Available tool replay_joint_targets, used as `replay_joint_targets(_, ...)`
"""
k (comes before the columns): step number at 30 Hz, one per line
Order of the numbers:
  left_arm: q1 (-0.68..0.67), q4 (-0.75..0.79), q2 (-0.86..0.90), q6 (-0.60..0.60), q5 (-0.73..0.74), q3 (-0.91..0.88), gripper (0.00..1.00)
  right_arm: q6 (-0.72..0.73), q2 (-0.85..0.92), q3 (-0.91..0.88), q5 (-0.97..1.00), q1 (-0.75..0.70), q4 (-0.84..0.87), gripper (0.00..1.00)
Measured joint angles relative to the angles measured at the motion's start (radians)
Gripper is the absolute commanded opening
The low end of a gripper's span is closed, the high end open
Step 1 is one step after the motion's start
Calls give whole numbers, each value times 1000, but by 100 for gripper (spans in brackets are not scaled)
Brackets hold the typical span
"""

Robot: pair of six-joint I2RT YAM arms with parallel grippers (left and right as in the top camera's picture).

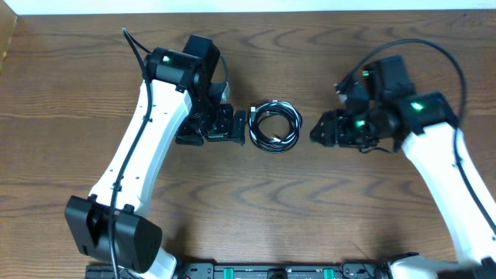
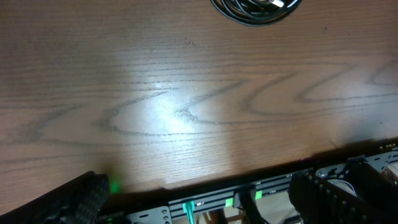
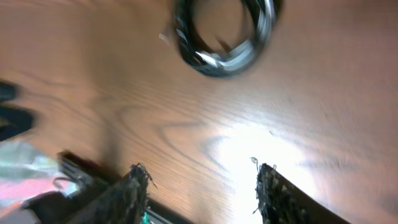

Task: Untangle cables
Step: 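Swing the right gripper over to the right side of the coil, then lower the right gripper onto the coil and grasp a black cable strand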

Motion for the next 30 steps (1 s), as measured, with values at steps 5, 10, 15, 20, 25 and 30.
replay_joint_targets(5, 0, 0, 0, 0, 0, 0, 98, -23, 80, 73, 108, 59, -83, 86)
replay_joint_targets(10, 0, 0, 0, 0, 0, 0, 98, -25, 81, 86, 137, 106, -102, 96)
replay_joint_targets(15, 0, 0, 0, 0, 0, 0, 98, 28, 81, 86, 128, 117, -93, 97)
replay_joint_targets(20, 0, 0, 0, 0, 0, 0, 98, 83, 81, 87, 71, 128, 13, 99)
replay_joint_targets(25, 0, 0, 0, 0, -1, 0, 98, 145, 81, 88, 86, 196, 108, 99)
replay_joint_targets(30, 0, 0, 0, 0, 0, 0, 98, 224, 81, 88, 219, 202, 150, 91)
